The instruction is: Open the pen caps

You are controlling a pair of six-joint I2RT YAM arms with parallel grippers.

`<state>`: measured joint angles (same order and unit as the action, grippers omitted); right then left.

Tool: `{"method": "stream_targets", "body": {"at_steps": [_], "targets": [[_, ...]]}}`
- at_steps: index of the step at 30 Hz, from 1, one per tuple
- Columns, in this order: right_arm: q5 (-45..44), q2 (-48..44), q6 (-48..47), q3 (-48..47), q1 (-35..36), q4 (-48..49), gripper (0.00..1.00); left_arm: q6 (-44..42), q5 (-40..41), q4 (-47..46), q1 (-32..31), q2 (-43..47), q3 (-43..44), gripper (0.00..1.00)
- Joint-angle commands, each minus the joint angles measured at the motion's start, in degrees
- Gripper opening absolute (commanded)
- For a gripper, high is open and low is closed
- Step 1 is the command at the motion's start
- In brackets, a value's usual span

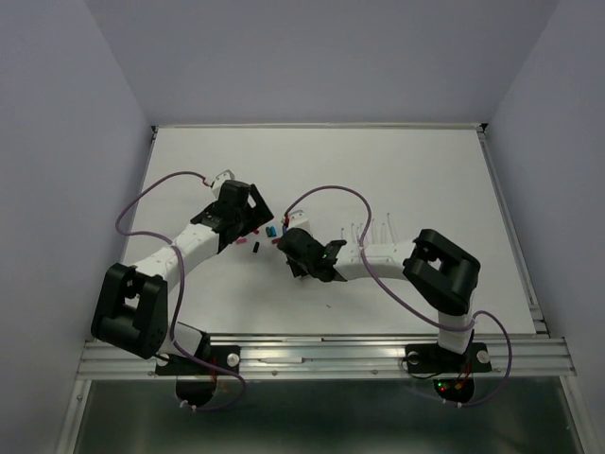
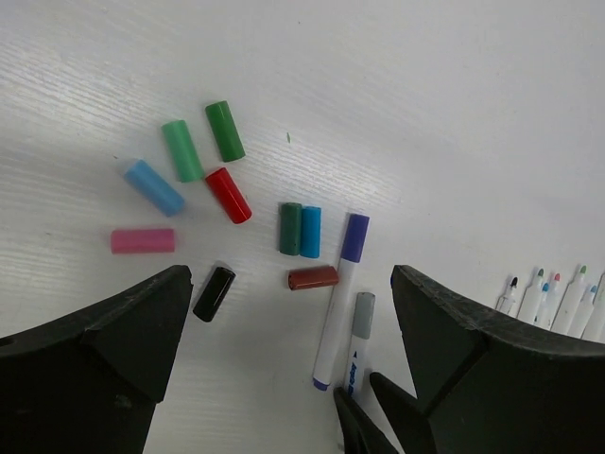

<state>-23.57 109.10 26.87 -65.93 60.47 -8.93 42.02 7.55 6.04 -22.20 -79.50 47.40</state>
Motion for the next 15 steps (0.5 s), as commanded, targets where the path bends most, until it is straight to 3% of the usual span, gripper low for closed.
{"method": "stream_targets", "body": {"at_steps": [1,2,3,4,8,15], "targets": [[2.4,-0.5,1.5,3.1,0.5,-3.8,0.29,-1.4,2.0,1.9,-0.6,2.2,2.5,0.99],[2.3,-0.7,1.7,3.4,0.5,-3.7,0.22,-1.4,2.0,2.0,-0.6,2.2,2.7,0.99],[2.3,-1.3,1.9,3.7,0.5,-3.9,0.06,-1.5,1.9,2.0,-0.6,2.3,2.8,0.99],[2.4,-1.5,1.9,4.1,0.5,-3.9,0.01,-1.6,1.8,2.0,-0.6,2.3,3.0,0.99],[0.2,-2.7,1.9,4.7,0.5,-4.2,0.01,-2.1,0.4,1.5,-0.6,2.8,3.4,0.99],[-6.0,-6.3,0.9,3.3,0.5,-4.1,0.01,-4.9,-9.3,-1.8,-0.7,4.4,2.6,0.99]]}}
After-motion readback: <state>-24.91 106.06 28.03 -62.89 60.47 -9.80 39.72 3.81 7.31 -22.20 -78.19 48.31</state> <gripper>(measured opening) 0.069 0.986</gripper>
